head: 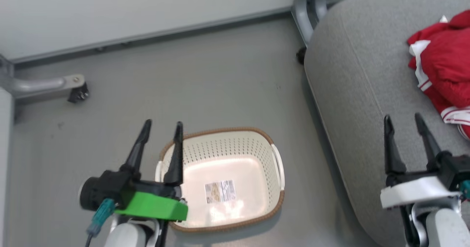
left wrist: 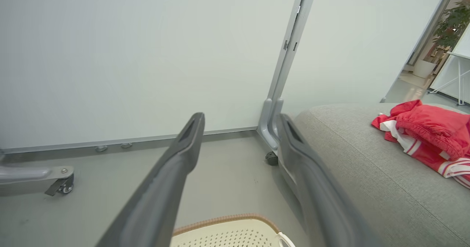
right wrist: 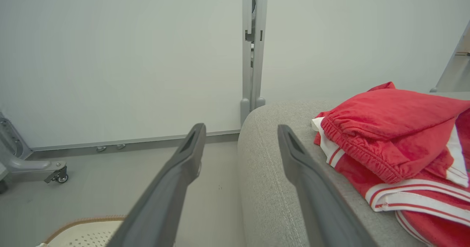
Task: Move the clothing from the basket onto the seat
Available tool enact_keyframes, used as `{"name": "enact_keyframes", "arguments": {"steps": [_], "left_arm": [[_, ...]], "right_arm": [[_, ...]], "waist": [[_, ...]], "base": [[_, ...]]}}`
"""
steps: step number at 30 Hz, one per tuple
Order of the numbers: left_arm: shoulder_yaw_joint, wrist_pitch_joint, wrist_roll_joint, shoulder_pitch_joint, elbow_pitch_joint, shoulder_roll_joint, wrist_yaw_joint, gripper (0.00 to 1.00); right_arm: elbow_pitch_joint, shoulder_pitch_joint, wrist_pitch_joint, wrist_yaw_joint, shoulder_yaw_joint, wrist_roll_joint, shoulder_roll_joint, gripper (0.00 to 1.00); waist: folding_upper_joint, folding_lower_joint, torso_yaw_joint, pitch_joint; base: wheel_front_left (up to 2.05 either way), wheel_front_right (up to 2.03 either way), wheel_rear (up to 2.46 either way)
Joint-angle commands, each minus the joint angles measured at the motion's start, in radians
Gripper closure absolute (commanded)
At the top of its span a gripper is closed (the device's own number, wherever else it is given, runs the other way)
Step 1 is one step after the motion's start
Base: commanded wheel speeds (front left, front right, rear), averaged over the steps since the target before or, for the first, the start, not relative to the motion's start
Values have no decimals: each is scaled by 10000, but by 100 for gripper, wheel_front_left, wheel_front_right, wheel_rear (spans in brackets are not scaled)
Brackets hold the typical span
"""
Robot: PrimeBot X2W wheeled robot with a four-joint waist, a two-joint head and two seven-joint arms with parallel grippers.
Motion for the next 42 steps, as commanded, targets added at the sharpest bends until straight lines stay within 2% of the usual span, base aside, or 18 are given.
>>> {"name": "enact_keyframes", "arguments": {"steps": [1, 8, 12, 16, 24, 39, 40, 42], "left_arm": [[267, 6, 253, 464, -196, -53, -89, 0], [1553, 7, 858, 1937, -753, -176, -464, 0], [1876, 6, 1115, 2615, -831, -209, -627, 0], [1937, 6, 1356, 3118, -875, -217, -768, 0], [1962, 6, 1335, 3528, -735, -219, -765, 0], [1783, 6, 1661, 3332, -528, -217, -767, 0], [1787, -4, 1550, 3411, -517, -224, -762, 100], [1764, -4, 1516, 3448, -379, -228, -764, 100]], "right_arm": [[-44, 417, 0, -13, 98, 159, -30, 0], [-457, 1511, 0, -13, 849, 679, -19, 0], [-674, 2068, 0, -13, 1100, 728, -20, 0], [-867, 2565, 0, -13, 1376, 643, -22, 0], [-1019, 3213, 0, -13, 1447, 708, -120, 0], [-984, 3283, 0, -14, 1600, 650, -61, 0], [-969, 3163, 0, 0, 1606, 691, -40, 100], [-826, 3176, 2, 0, 1616, 722, -12, 100]], "waist": [[0, 1, 835, -1318], [0, 1, 971, -2068], [0, 1, 947, -2433], [0, 1, 929, -2620], [0, 1, 869, -2766], [0, 1, 851, -2793], [0, 1, 850, -2792], [0, 1, 850, -2792]], "base": [[0, 0, 0], [0, 0, 0], [0, 0, 0], [0, 0, 0], [0, 0, 0], [0, 0, 0], [0, 0, 0], [0, 0, 0]]}}
